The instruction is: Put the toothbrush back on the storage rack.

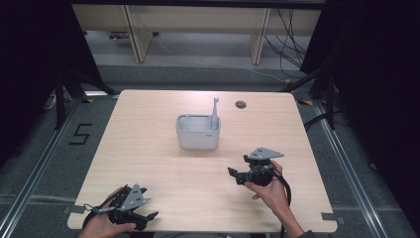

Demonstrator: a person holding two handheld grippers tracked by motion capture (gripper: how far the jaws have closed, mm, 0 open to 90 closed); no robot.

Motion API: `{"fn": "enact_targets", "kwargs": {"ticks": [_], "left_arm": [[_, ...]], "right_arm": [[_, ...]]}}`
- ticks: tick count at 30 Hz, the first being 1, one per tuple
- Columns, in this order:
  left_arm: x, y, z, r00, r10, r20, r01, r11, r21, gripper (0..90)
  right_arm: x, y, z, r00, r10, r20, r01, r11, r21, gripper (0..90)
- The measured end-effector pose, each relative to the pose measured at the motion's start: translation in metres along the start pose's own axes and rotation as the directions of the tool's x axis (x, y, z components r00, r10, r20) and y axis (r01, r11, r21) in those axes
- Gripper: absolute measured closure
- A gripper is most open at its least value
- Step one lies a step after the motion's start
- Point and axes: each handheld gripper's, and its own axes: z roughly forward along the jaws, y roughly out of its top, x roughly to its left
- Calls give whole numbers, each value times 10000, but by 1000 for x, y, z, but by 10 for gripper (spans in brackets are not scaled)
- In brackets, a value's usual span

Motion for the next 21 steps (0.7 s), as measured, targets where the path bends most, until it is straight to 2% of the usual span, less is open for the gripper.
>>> {"fn": "enact_targets", "kwargs": {"ticks": [1, 2, 3, 5, 6, 7, 8, 10, 12, 13, 14, 15, 20, 21], "left_arm": [[0, 0, 0, 10000, 16, -15, -16, 10000, 12, 163], [-1, 0, 0, 9999, -121, 31, 122, 9999, -86, 163], [-1, 0, 0, 9999, -139, 61, 139, 9998, -105, 163], [-1, 0, 0, 9999, -120, 33, 120, 9999, -81, 163], [-1, 0, 0, 9999, -123, 49, 123, 9999, -95, 163], [-1, 0, 0, 9999, -121, 37, 121, 9999, -88, 163], [-1, 0, 0, 9999, -121, 37, 121, 9999, -88, 163], [0, 0, 0, 10000, -44, -33, 44, 10000, -25, 163], [-1, 0, 0, 9999, -138, 56, 138, 9999, -101, 163], [-1, 0, 0, 9999, -125, 32, 125, 9999, -82, 163], [-1, 0, 0, 9999, -125, 32, 125, 9999, -82, 163], [-1, 0, 0, 9999, -120, 42, 120, 9999, -83, 163], [-1, 0, 0, 9999, -117, 44, 117, 9999, -76, 163], [-1, 0, 0, 9999, -124, 37, 124, 9999, -76, 163]], "right_arm": [[-1, -2, -2, 9998, -196, 98, 195, 9998, 77, 235], [-1, -2, -2, 9998, -196, 98, 195, 9998, 77, 235], [1, -3, -2, 9999, 49, 120, -50, 10000, 82, 235], [-1, -6, -3, 10000, -74, 26, 74, 9999, 120, 233], [1, -7, -4, 9999, 140, 83, -142, 9995, 272, 225], [-1, -10, -6, 9999, -129, 113, 127, 9996, 250, 222], [-1, -10, -6, 9999, -129, 113, 127, 9996, 250, 222], [0, -13, -8, 9998, 176, 47, -178, 9993, 318, 220], [-1, -16, -10, 9999, 25, 122, -29, 9994, 343, 213], [0, -19, -12, 9996, 254, 127, -259, 9987, 447, 206], [0, -19, -12, 9996, 254, 127, -259, 9987, 447, 206], [-2, -22, -14, 9999, 43, 129, -49, 9988, 483, 203], [-3, -27, -18, 9998, 57, 192, -68, 9982, 590, 182], [-1, -29, -21, 9992, 343, 226, -358, 9968, 711, 182]]}}
